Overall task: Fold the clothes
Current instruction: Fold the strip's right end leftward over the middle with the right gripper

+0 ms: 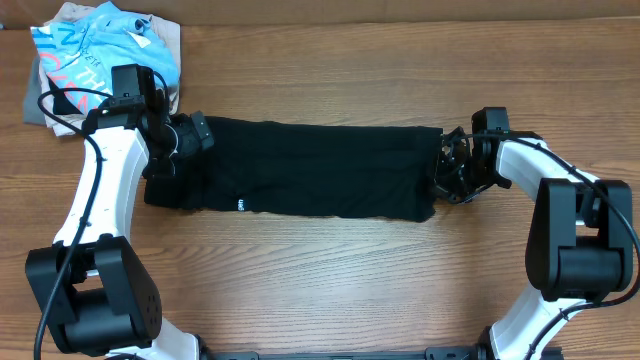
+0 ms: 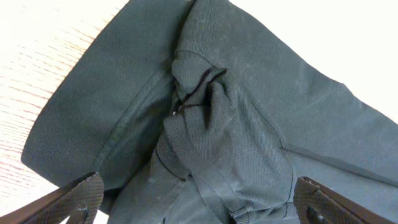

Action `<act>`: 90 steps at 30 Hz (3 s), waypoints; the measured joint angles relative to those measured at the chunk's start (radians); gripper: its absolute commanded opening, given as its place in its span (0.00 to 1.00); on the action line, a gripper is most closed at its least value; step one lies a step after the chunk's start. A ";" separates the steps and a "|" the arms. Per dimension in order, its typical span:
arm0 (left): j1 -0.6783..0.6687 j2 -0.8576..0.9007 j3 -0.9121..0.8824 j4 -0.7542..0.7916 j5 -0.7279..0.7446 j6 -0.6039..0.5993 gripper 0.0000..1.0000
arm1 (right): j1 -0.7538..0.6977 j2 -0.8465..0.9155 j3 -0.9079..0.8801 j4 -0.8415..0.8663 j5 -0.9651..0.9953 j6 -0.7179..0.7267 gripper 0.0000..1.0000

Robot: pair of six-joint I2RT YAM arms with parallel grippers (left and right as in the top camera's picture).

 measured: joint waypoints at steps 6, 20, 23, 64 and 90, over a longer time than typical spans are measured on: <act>0.000 0.000 -0.002 -0.010 0.000 0.000 1.00 | -0.038 0.006 0.070 -0.092 0.035 0.030 0.04; 0.000 0.000 -0.002 -0.022 0.000 0.000 1.00 | -0.115 -0.129 0.288 -0.406 0.311 0.040 0.04; 0.000 0.000 -0.002 -0.022 0.000 0.000 1.00 | -0.076 -0.172 0.315 -0.402 0.318 0.040 0.04; 0.000 0.000 -0.002 -0.033 0.000 0.000 1.00 | 0.491 0.008 0.556 -0.408 0.330 0.250 1.00; 0.000 0.000 -0.002 -0.066 0.016 0.000 1.00 | 0.357 0.155 0.512 -0.339 0.131 0.156 0.80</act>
